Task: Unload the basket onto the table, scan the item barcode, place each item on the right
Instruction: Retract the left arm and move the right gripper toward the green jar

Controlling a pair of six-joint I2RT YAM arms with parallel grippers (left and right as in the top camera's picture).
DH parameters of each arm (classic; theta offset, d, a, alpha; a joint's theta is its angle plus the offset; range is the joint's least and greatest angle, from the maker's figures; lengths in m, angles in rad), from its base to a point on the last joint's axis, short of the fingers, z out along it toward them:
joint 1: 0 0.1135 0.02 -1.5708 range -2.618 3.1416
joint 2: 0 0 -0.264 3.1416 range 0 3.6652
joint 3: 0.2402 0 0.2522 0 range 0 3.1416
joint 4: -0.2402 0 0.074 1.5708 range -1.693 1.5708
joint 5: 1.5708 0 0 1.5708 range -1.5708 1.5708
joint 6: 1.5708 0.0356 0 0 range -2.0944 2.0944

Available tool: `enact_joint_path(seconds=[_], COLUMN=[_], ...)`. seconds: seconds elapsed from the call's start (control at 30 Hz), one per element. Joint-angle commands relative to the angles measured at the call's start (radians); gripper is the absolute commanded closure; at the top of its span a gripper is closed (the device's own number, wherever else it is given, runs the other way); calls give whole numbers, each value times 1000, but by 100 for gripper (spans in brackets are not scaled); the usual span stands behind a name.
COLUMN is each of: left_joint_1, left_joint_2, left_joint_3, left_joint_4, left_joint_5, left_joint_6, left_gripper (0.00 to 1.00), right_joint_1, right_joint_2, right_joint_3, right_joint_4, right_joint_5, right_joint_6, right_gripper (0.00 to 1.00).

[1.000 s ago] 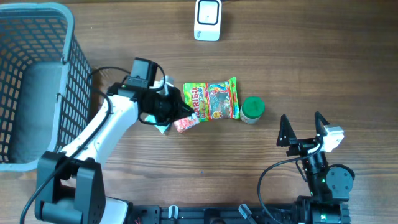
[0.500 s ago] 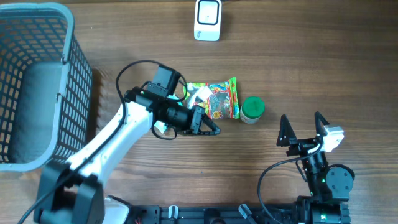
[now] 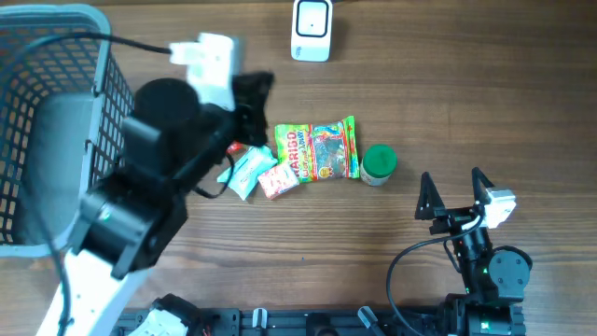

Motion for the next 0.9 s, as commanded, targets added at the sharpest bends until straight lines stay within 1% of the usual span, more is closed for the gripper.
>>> enact_joint_path(seconds=[0.0, 0.03, 0.07, 0.13, 0.17, 0.2, 0.23, 0.3, 0.33, 0.37, 0.4, 0.43, 0.47, 0.5, 0.53, 0.57, 0.6, 0.63, 0.7, 0.73, 0.77, 0.87], left_joint_1=[6, 6, 6, 6, 6, 5, 6, 5, 5, 5, 5, 5, 5, 5, 5, 5, 5, 5, 5, 5, 4, 5], left_joint_2=[-29, -31, -31, -31, -31, -31, -31, -31, -31, -34, -39, -44, -52, -58, -63, -71, -77, -86, -108, -120, -135, -187], left_joint_3=[69, 78, 91, 121, 132, 148, 162, 181, 185, 193, 199, 199, 199, 199, 199, 199, 199, 199, 199, 199, 199, 199], left_joint_4=[61, 94, 147, 263, 307, 352, 379, 412, 423, 431, 433, 433, 428, 419, 405, 380, 348, 313, 228, 210, 203, 146], left_joint_5=[-303, -338, -379, -441, -449, -470, -518, -634, -670, -707, -721, -721, -726, -746, -780, -819, -837, -839, -838, -821, -800, -730], left_joint_6=[-11, -5, -1, 15, 49, 95, 121, 160, 188, 246, 311, 352, 409, 432, 444, 444, 445, 445, 444, 440, 440, 415], left_gripper=[96, 96, 96, 95, 95, 96, 96, 96, 94, 92, 87, 82, 78, 72, 67, 65, 57, 51, 43, 42, 39, 37], right_joint_1=[2, 2, 2, 2, 2, 2, 2, 2, 2, 2, 2, 2, 2, 2, 2, 2, 2, 2, 2, 2, 2, 2], right_joint_2=[-6, -6, -6, -6, -6, -6, -6, -6, -6, -6, -6, -6, -6, -6, 2, 23, 45, 97, 221, 278, 350, 572], right_joint_3=[-1, -1, -1, -1, -1, -1, -1, -1, -1, -1, -1, 6, 31, 64, 114, 190, 247, 356, 549, 624, 712, 954], right_joint_4=[3, 3, 3, 3, 3, 4, 4, 4, 11, 48, 105, 116, 78, 36, 1, -68, -125, -226, -401, -460, -530, -710], right_joint_5=[5, 5, 5, 1, -11, -20, -21, -29, -71, -141, -205, -233, -242, -241, -241, -230, -215, -190, -154, -149, -142, -140], right_joint_6=[140, 284, 475, 703, 797, 930, 992, 1067, 1102, 1102, 995, 945, 925, 917, 862, 798, 757, 679, 542, 496, 449, 347], right_gripper=[0, 0, 0, 0, 1, 0, 0, 0, 0, 0, 0, 0, 1, 0, 1, 1, 1, 0, 1, 1, 1, 1])
